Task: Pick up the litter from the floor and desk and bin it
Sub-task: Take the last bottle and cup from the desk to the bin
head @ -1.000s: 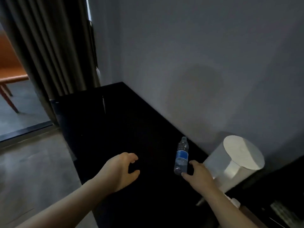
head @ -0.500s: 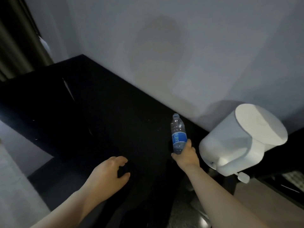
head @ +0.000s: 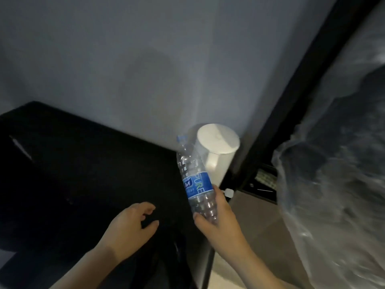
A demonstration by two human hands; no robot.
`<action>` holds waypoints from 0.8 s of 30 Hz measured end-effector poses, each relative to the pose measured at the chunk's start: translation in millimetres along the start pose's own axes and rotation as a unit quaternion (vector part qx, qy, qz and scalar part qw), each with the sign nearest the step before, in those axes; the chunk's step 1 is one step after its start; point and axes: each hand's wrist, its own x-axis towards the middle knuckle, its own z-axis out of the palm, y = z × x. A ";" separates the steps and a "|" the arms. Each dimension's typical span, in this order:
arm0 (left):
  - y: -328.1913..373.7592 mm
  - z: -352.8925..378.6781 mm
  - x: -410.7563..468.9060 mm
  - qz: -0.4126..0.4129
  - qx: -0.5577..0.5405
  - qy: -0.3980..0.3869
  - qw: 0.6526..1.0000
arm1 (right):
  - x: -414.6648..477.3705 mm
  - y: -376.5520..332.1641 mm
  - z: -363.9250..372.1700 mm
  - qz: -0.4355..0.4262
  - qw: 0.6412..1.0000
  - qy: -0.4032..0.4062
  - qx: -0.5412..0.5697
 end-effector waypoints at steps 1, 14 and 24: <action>17.5 4.6 -6.3 0.015 0.007 0.000 1.000 | -16.5 -6.5 -19.3 -0.012 1.000 0.016 0.002; 319.0 96.8 -141.1 0.320 0.004 0.055 0.946 | -293.1 -35.4 -272.5 -0.087 0.949 0.300 -0.046; 534.3 204.5 -261.8 0.545 -0.005 -0.064 0.836 | -519.3 -25.0 -401.3 -0.047 0.799 0.595 -0.064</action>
